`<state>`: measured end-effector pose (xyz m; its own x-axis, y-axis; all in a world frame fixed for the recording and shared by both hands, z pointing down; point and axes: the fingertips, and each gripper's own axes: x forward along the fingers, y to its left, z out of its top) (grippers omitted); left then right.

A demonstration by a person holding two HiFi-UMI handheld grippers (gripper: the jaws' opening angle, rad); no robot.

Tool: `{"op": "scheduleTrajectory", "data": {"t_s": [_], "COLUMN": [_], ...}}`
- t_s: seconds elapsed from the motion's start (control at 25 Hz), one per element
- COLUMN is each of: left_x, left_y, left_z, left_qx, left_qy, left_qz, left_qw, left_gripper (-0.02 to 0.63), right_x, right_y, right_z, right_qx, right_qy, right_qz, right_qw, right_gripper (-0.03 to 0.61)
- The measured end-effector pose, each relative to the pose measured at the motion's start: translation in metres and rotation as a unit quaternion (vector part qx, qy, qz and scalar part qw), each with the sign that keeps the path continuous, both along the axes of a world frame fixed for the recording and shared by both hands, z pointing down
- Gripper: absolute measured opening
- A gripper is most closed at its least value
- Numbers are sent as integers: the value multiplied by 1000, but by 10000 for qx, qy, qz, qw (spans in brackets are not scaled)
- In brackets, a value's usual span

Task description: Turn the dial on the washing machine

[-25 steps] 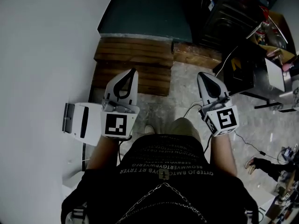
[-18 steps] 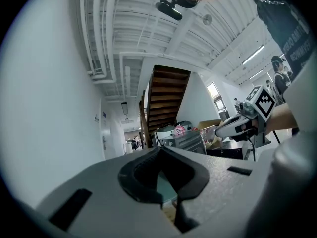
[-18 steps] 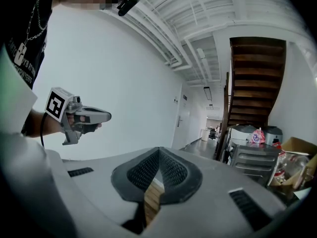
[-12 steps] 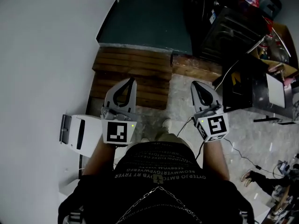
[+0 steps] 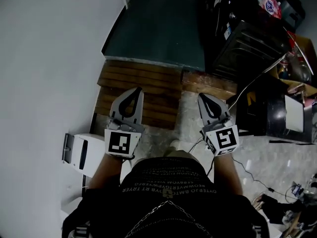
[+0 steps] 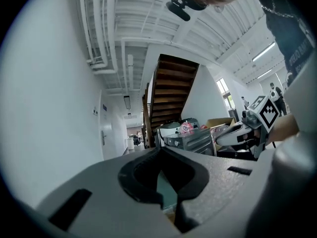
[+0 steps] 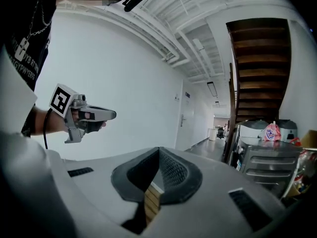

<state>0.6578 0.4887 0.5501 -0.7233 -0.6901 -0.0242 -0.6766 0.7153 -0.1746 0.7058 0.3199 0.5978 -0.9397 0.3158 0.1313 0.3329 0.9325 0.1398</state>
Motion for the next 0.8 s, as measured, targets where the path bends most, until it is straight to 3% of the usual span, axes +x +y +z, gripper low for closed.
{"op": "scheduleTrajectory", "data": {"t_s": [0.56, 0.8], "left_x": [-42, -67], "left_y": [-81, -75], "left_z": [-26, -20], "left_qx": [19, -129], "left_qy": [-269, -136], "left_qz": [-293, -632], "left_qw": [9992, 9978], "left_gripper": [3, 3], "right_x": [-57, -85], "right_y": [-99, -107], "right_z": [-14, -11], "right_qx": [-36, -122], "right_qy": [-162, -196], "right_qz": [-266, -338], "right_qw": [9995, 9992], "right_gripper": [-3, -3]}}
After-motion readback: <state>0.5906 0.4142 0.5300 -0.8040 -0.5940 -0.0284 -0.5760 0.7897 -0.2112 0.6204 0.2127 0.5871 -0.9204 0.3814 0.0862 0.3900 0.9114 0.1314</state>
